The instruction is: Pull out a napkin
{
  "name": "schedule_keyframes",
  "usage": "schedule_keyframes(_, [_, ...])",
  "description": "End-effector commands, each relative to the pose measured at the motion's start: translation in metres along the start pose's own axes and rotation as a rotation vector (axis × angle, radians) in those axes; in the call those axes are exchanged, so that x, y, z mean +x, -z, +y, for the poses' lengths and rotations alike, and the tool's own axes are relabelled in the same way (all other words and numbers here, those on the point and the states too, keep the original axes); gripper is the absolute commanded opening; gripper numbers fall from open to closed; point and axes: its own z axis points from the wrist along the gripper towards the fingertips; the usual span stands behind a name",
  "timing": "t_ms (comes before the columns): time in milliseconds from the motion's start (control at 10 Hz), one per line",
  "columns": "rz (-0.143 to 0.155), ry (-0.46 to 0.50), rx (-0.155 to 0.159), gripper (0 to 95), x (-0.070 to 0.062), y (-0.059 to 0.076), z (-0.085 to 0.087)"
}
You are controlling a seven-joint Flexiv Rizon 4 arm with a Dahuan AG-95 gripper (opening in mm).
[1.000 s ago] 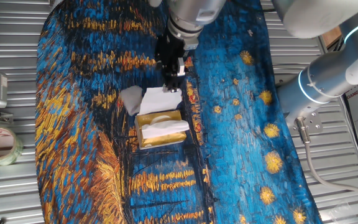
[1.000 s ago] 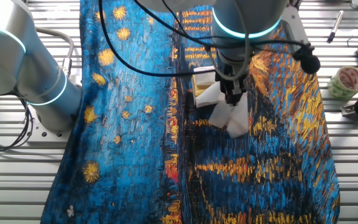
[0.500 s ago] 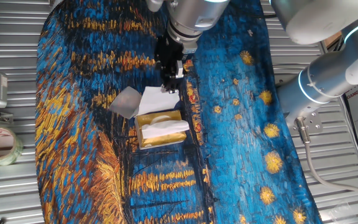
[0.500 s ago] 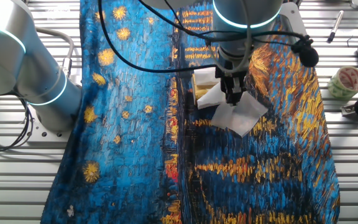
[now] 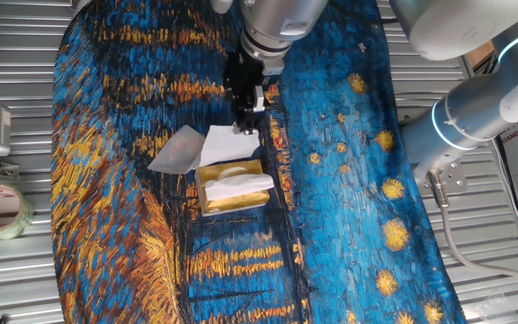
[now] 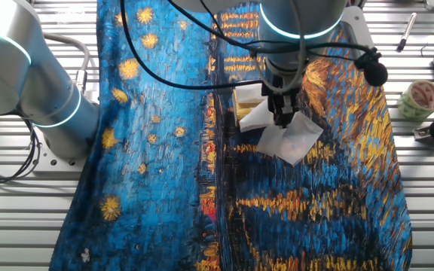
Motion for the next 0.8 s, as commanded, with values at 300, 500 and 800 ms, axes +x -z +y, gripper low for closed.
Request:
schedule_keyframes(300, [0.002, 0.006, -0.018, 57.0, 0.0005, 0.0003, -0.0001])
schedule_keyframes(500, [0.001, 0.015, -0.025, 57.0, 0.0006, 0.0002, -0.0001])
schedule_keyframes(800, [0.001, 0.019, -0.038, 57.0, 0.0014, 0.0000, 0.0002])
